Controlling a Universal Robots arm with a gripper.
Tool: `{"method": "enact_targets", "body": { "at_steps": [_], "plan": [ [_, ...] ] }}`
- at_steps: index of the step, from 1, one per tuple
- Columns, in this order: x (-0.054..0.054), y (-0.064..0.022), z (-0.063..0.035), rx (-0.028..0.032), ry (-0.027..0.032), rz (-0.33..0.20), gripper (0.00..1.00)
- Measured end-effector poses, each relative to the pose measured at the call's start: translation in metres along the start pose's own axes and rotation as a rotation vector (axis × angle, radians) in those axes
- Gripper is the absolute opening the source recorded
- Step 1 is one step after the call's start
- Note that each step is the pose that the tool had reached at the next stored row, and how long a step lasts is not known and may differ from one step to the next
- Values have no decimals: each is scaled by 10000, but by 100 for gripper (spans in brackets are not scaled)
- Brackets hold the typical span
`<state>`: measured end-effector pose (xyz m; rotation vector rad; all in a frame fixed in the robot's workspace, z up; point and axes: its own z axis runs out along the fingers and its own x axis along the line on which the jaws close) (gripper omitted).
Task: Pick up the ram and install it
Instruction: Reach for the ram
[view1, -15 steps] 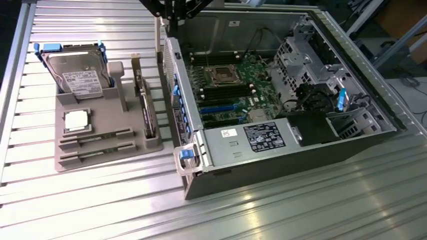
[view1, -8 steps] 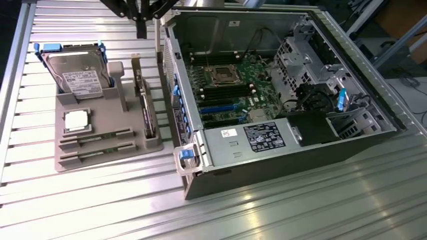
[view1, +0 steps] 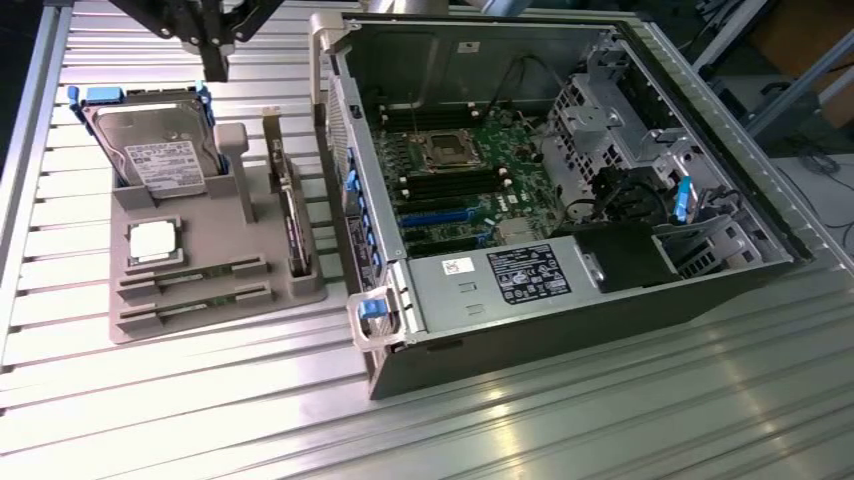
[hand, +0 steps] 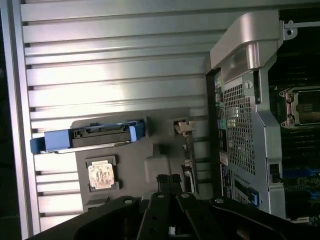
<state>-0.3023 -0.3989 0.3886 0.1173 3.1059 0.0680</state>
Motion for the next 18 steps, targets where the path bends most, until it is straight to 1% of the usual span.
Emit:
{"method": "enact_targets", "body": {
  "at_steps": [3,4,6,7,9,10,11,12,13,14,15,17,18],
  "plan": [
    [158,-12,-1,0,0,1,10],
    [187,-14,-2,0,-1,1,10],
    [194,-26,-3,-6,-1,-1,10],
    [192,-60,-4,-16,-1,1,10],
    [184,-192,-10,-37,1,2,10],
    [174,-320,-15,-40,0,1,10],
    [166,-430,-20,-40,1,2,10],
    [160,-499,-23,-39,1,1,10],
    [153,-598,-26,-41,0,2,10],
    [143,-723,-32,-39,1,1,10],
    [138,-800,-34,-40,1,2,10],
    [115,-1101,-43,-40,0,2,10],
    [108,-1189,-47,-39,1,1,10]
  ]
}}
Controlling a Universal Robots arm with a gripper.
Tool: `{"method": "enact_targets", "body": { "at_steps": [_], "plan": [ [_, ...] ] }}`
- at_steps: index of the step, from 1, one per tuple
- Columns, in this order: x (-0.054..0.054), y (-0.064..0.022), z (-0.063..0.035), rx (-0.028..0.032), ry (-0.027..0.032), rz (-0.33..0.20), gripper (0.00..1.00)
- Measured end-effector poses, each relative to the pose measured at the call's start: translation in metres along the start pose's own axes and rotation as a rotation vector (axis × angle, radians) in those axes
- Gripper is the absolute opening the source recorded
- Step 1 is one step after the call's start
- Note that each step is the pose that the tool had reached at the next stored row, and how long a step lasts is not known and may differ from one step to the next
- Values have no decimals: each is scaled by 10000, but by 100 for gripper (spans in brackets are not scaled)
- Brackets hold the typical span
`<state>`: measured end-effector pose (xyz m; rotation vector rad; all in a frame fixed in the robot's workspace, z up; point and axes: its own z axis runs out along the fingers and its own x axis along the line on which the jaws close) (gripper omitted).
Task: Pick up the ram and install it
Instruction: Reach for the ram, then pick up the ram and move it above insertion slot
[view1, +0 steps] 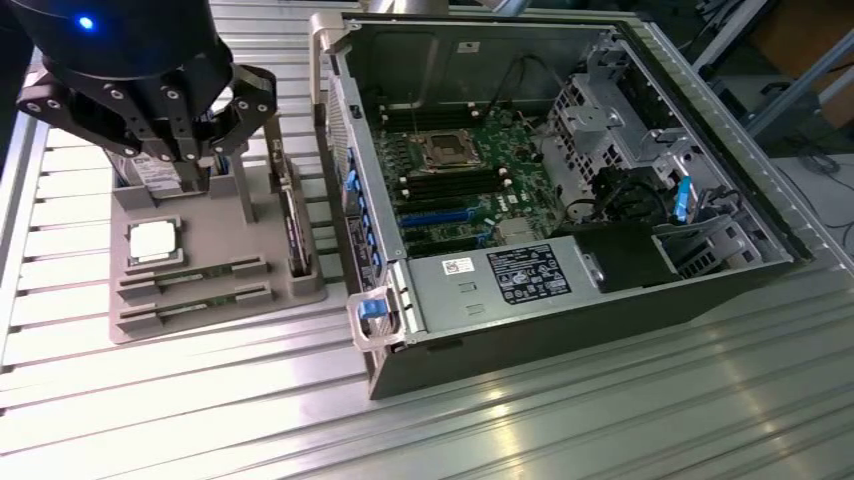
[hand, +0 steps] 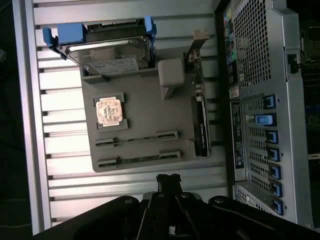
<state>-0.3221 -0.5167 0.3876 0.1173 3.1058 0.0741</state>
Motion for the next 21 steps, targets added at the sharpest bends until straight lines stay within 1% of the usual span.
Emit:
{"method": "enact_targets", "body": {
  "at_steps": [1,7,8,9,11,13,16,17,18,20,21],
  "plan": [
    [-1,-21,-1,0,0,1,10],
    [-1,-22,-1,0,-1,1,10],
    [-1,-22,-1,0,3,-77,10],
    [-1,-22,-1,-5,16,-331,10],
    [-1,-22,8,-38,66,-1365,10],
    [-1,-22,14,-57,97,-1991,10],
    [-1,-23,29,-93,152,-3129,10],
    [0,-23,38,-112,183,-3765,10],
    [0,-24,45,-125,203,-4178,10],
    [0,-24,51,-138,224,-4598,10],
    [0,-24,56,-148,239,-4908,10]
  ]
}}
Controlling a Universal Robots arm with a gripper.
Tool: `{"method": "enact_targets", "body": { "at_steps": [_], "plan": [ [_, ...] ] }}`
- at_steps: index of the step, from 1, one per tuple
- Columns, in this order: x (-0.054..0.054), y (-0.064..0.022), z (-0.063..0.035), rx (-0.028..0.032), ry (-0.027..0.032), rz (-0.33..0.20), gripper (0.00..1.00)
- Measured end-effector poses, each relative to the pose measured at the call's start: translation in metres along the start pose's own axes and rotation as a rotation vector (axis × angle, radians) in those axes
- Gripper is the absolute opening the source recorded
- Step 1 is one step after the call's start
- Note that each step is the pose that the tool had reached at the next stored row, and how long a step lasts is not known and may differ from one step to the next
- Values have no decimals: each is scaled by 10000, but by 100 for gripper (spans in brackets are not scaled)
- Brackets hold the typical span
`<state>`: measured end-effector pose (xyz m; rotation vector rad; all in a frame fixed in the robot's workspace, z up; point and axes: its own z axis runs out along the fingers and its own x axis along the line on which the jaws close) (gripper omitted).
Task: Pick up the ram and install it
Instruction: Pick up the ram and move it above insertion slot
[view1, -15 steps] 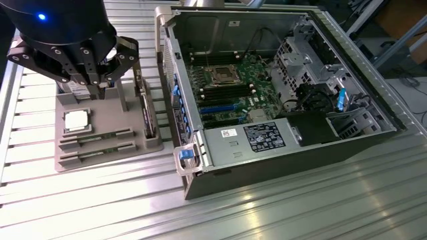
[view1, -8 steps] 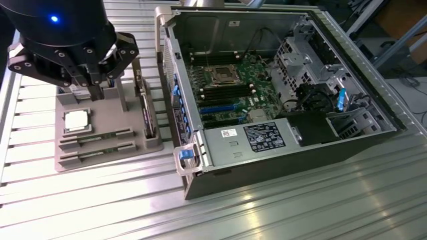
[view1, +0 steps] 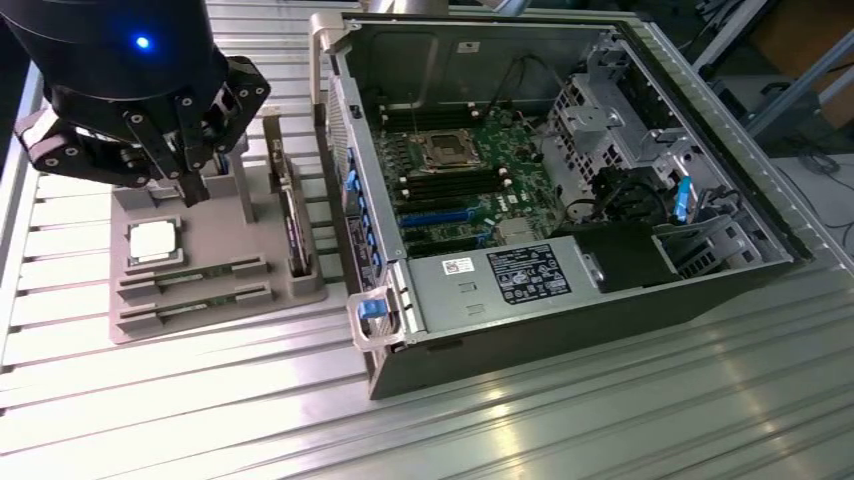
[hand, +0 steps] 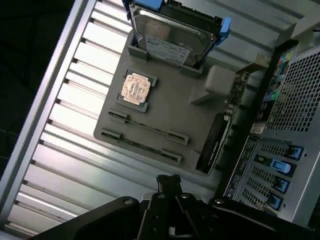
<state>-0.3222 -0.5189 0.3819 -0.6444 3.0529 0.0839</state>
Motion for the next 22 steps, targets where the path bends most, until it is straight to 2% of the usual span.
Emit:
{"method": "enact_targets", "body": {
  "at_steps": [4,7,9,11,13,14,15,22],
  "plan": [
    [1,-2,33,-58,90,-1866,10],
    [2,-2,50,-85,134,-2769,10],
    [2,-4,80,-125,196,-4026,10],
    [3,-4,90,-138,217,-4467,10],
    [3,-5,105,-160,250,-5163,10],
    [3,-6,111,-172,271,-5577,10],
    [4,-6,121,-195,305,-6295,10],
    [5,-7,147,-266,418,-8613,10]
  ]
}}
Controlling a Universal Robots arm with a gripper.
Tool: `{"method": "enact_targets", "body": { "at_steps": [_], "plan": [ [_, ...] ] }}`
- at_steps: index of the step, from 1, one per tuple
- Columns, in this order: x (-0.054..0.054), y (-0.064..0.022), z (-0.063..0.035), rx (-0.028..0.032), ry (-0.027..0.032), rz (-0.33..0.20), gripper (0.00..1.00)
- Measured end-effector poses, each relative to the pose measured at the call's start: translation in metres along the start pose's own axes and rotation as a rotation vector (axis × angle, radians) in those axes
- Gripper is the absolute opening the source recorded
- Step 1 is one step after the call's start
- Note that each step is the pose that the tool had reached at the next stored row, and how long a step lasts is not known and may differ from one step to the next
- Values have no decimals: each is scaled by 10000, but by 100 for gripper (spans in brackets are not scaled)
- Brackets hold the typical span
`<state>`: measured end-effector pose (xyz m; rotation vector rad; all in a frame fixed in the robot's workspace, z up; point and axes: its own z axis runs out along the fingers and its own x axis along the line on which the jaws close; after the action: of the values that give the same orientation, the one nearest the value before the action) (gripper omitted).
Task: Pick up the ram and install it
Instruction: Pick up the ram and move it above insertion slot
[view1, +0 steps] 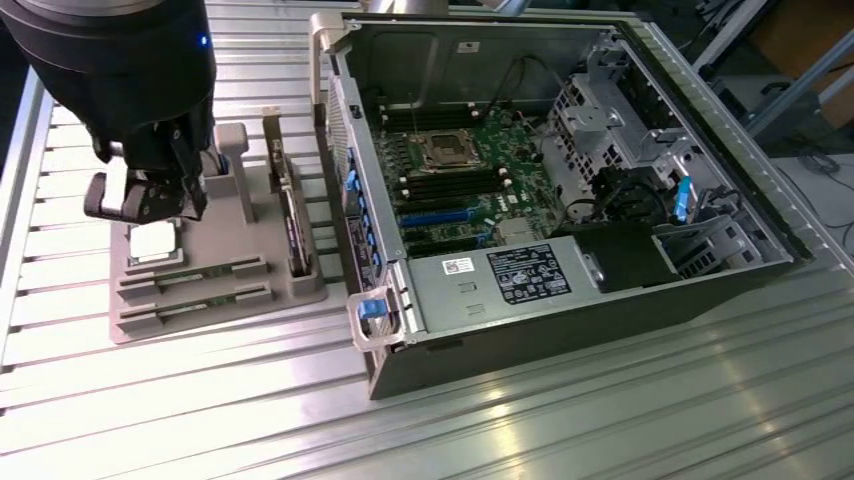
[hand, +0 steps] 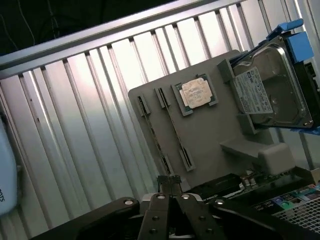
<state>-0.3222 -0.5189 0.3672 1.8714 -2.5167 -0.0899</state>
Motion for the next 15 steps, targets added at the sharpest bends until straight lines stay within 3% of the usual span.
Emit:
{"method": "enact_targets", "body": {
  "at_steps": [2,4,7,8,9,15],
  "plan": [
    [0,0,2,-26,39,-817,10],
    [0,0,2,-31,48,-976,10],
    [0,0,2,-36,56,-1179,29],
    [0,0,2,-38,59,-1217,29],
    [0,0,2,-40,63,-1293,36],
    [-24,28,130,-40,55,-1667,36]
  ]
}}
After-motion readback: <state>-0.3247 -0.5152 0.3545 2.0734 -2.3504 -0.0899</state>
